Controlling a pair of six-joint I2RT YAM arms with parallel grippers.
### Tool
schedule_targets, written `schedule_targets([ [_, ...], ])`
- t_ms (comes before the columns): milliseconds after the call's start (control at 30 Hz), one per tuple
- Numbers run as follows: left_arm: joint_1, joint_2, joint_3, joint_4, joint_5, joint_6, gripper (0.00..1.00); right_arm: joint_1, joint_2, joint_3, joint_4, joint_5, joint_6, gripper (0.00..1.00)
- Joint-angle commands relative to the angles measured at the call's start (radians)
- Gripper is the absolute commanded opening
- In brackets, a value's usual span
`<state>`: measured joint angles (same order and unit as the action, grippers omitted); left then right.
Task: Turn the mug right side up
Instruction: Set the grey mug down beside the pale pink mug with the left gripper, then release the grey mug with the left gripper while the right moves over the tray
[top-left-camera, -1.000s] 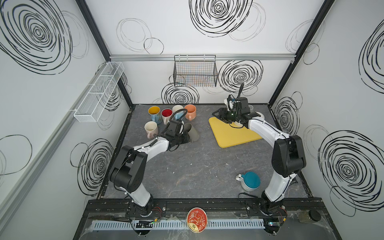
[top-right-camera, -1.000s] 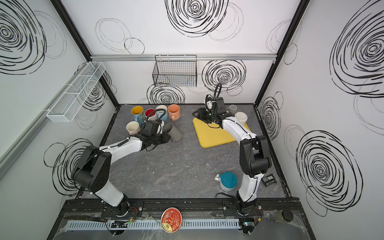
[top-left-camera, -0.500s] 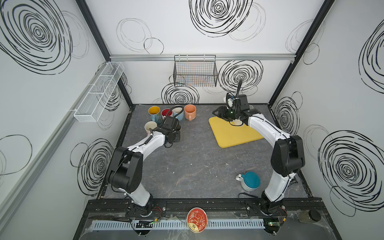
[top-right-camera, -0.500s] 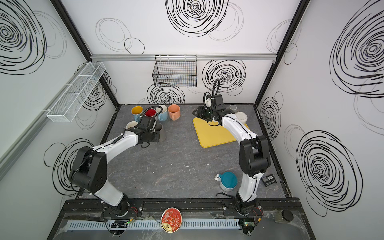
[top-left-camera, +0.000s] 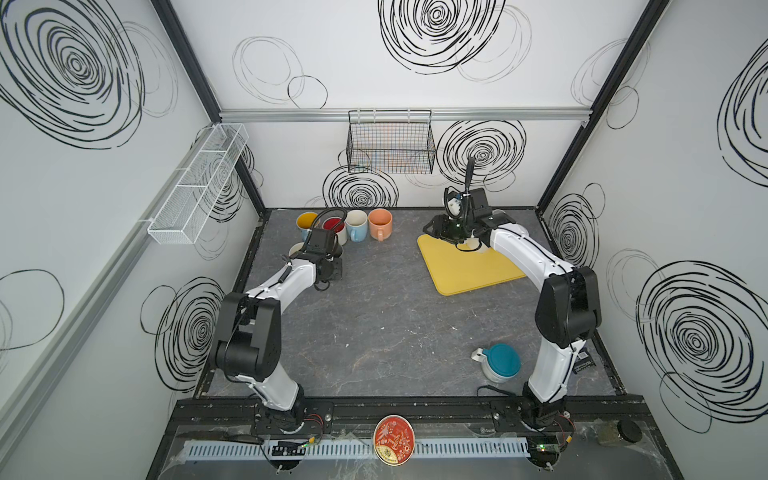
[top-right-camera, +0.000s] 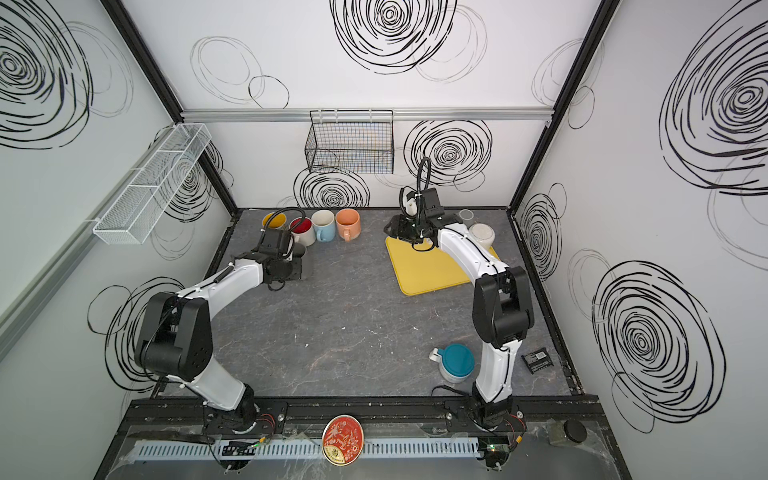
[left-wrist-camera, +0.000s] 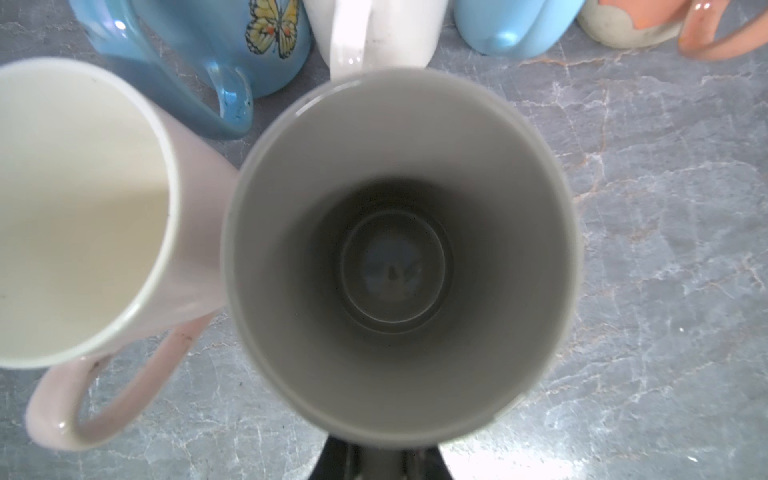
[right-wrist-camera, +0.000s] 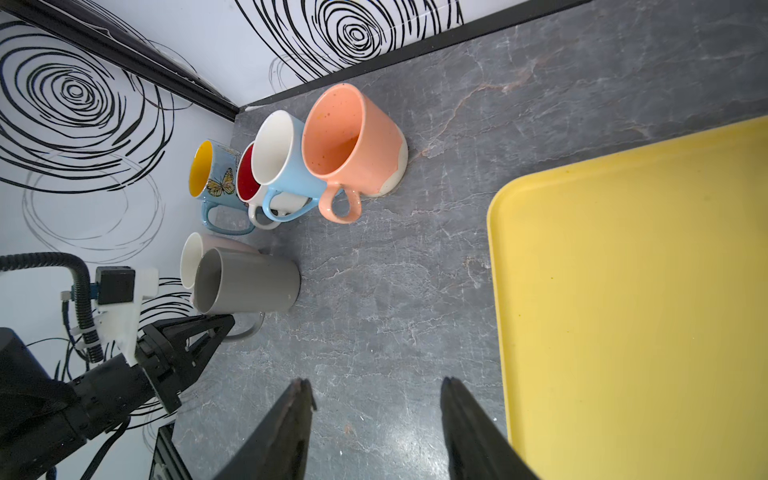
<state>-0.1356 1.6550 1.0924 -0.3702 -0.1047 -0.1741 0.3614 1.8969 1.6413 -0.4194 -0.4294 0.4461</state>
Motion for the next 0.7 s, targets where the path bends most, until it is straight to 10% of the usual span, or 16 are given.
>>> schedule_targets([
  [0,0.041,0.015,0.052,0.09,0.013,0.035,0.0,0.009,0.015,0.041,-0.053,0.025,-0.029,0.54],
  [200,0.066,0.026,0.05,0.117,0.028,0.046,0.0,0.011,0.03,0.061,-0.062,0.033,-0.031,0.55],
  [367,0.071,0.031,0.055,0.127,0.025,0.046,0.32,0.012,0.05,0.087,-0.084,0.05,-0.035,0.55],
  [667,0.071,-0.028,0.07,0.084,0.008,0.054,0.48,-0.023,0.114,0.204,-0.235,0.151,-0.11,0.58],
])
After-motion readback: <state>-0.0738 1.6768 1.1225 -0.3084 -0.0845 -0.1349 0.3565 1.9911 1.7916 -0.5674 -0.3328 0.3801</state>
